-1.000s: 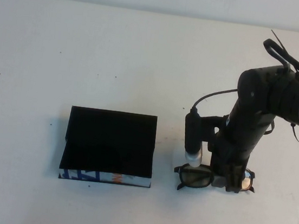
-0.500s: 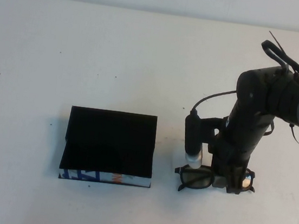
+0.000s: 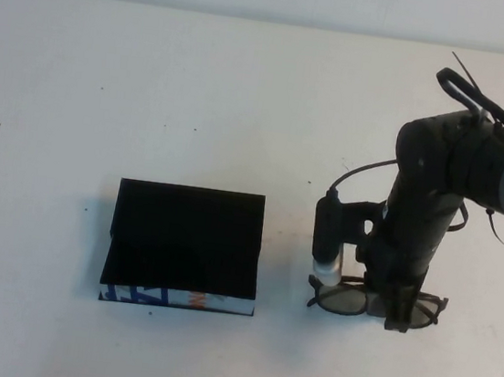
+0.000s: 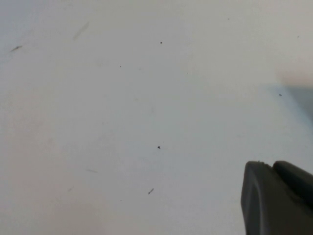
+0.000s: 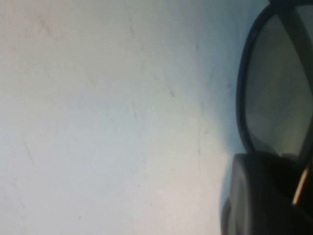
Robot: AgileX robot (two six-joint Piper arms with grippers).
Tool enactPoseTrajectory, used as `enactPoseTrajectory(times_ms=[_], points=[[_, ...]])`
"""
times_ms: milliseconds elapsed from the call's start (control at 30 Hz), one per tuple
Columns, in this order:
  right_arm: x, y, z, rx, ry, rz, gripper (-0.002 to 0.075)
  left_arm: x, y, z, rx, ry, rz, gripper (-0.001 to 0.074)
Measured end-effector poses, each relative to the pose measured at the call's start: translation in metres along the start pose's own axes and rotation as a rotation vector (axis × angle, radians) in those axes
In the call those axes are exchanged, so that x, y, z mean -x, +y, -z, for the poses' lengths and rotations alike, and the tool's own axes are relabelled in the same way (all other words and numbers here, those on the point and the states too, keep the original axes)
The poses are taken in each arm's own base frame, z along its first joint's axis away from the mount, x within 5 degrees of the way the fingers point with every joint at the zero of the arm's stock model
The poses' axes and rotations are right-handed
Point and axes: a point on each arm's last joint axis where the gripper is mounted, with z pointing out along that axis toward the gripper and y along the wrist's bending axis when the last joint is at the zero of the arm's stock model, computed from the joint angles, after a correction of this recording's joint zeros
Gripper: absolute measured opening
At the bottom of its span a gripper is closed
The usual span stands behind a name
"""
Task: Return glasses to glasses case
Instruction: Pick up the glasses from the table, then place the glasses in the glasses case
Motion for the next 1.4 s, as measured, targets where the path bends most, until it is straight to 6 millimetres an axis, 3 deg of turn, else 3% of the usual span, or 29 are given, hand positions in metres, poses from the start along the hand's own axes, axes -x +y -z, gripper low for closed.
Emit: enactPoseTrajectory(times_ms=[167, 367, 467, 600, 833, 1167, 1400], points=[[0.021, 0.017, 0.022, -0.02, 0.005, 0.021, 0.0068, 0.0, 0.0, 0.0, 0.0, 0.0, 0.0, -0.0004], [0.086, 0.034, 0.079, -0.114, -0.139, 0.095, 0.0068, 0.0, 0.0, 0.0, 0.0, 0.0, 0.0, -0.0004], [0.118, 0.038, 0.09, -0.132, -0.213, 0.123, 0.0067, 0.0, 0.0, 0.0, 0.0, 0.0, 0.0, -0.0004], [0.151, 0.034, 0.077, -0.13, -0.228, 0.162, 0.0068, 0.0, 0.0, 0.0, 0.0, 0.0, 0.0, -0.0004], [0.185, 0.027, 0.046, -0.11, -0.22, 0.174, 0.0067, 0.0, 0.0, 0.0, 0.0, 0.0, 0.0, -0.0004], [0.192, 0.019, 0.019, -0.092, -0.18, 0.16, 0.0067, 0.0, 0.0, 0.0, 0.0, 0.0, 0.0, -0.0004], [0.191, 0.017, 0.018, -0.108, -0.159, 0.155, 0.0067, 0.0, 0.0, 0.0, 0.0, 0.0, 0.0, -0.0004]])
